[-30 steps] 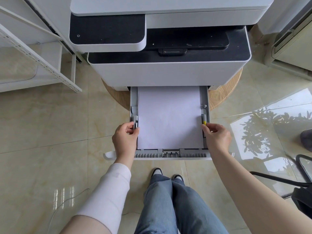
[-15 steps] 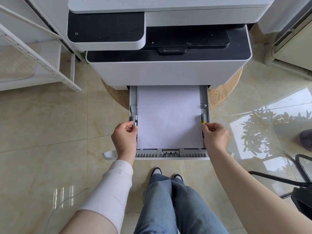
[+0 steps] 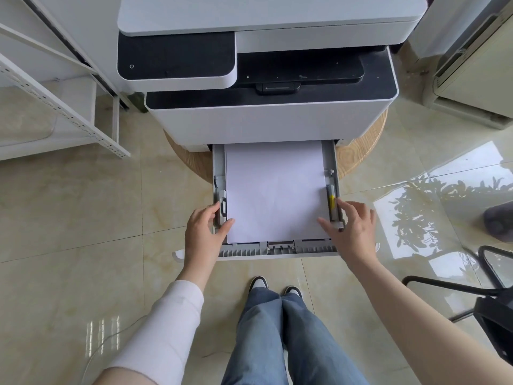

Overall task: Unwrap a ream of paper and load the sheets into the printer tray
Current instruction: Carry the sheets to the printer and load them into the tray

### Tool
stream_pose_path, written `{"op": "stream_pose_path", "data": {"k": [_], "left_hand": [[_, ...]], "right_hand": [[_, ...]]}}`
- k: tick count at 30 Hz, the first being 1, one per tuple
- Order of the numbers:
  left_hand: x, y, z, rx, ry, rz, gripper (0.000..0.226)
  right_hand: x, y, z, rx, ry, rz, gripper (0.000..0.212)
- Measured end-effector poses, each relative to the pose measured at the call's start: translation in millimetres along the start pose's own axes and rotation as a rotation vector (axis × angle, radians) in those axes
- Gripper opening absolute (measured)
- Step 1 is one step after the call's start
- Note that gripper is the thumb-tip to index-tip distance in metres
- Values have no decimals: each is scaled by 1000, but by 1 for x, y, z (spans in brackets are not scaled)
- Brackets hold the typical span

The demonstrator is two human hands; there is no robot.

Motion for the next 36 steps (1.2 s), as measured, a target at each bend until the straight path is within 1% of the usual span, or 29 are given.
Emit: {"op": "stream_pose_path", "data": {"k": [2, 4, 6, 8, 10, 12, 15, 18, 22, 26, 33, 36], "left_hand": [[-12, 12, -7, -28, -74, 133, 62], [-27, 24, -11, -33, -179, 224, 79], [-42, 34, -11, 5, -301, 266, 91], [-52, 37, -8, 59, -417, 286, 96], [-59, 37, -4, 88, -473, 261, 91], [-61, 37, -1, 106, -459, 219, 77], [-61, 39, 2, 126, -430, 233, 70], [-62, 39, 1, 141, -409, 262, 66], [-58, 37, -4, 219, -399, 313, 61], [-46, 27, -12, 240, -374, 319, 63], [-24, -8, -10, 252, -324, 311, 69], [-15, -25, -7, 270, -295, 320, 72]], "right_hand": [[10, 18, -4, 35, 60, -133, 73], [22, 34, -8, 25, 103, -227, 86], [30, 44, -9, 5, 141, -283, 94], [35, 49, -5, -16, 182, -290, 96], [36, 52, -1, -31, 210, -272, 92], [36, 52, 2, -25, 215, -253, 85], [36, 52, 2, -16, 236, -274, 80], [36, 52, 1, -12, 270, -281, 80], [34, 48, -4, 30, 285, -299, 83], [24, 35, -11, 63, 276, -299, 77], [22, -3, -8, 50, 296, -266, 90], [19, -21, -5, 87, 273, -259, 81]]}}
Point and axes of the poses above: each hand's wrist, its own y-axis away from the middle knuckle, its own z-axis out of the palm, x = y × z, the point moved 1 cm from there along -y, towards the middle knuckle, and after that the axes turned 12 degrees about -z, right-handed, at the moved point
